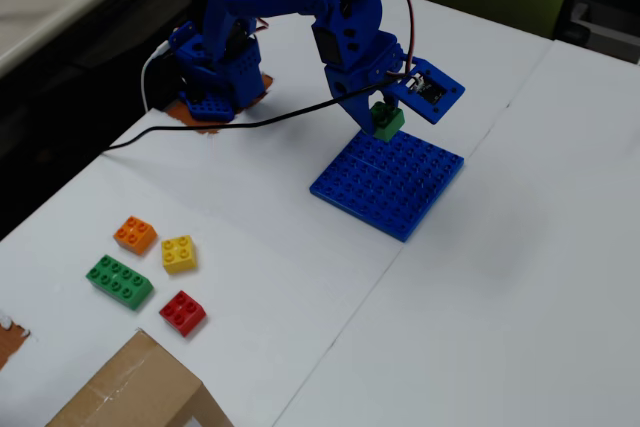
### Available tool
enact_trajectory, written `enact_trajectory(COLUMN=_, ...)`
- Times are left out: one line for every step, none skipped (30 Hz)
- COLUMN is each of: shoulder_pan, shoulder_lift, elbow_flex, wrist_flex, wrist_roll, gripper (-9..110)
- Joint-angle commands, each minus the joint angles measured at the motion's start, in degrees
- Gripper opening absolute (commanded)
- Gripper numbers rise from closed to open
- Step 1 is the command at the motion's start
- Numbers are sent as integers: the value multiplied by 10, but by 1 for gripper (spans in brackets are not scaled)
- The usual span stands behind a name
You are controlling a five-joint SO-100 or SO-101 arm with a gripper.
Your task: Pick up the 2x2 green block and go up the 8x8 blue block.
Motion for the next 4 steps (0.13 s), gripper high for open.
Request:
enact_trajectory(shoulder_pan=-2, shoulder_lift=7, elbow_flex=-17, wrist_flex=4, wrist_roll=3, gripper=1)
enact_trajectory(shoulder_pan=-2, shoulder_lift=7, elbow_flex=-17, wrist_flex=5, wrist_roll=3, gripper=1)
enact_trajectory(shoulder_pan=-2, shoulder_lift=7, elbow_flex=-17, wrist_flex=5, wrist_roll=3, gripper=1)
enact_trajectory(shoulder_pan=-2, shoulder_lift=7, elbow_flex=-17, wrist_flex=5, wrist_roll=3, gripper=1)
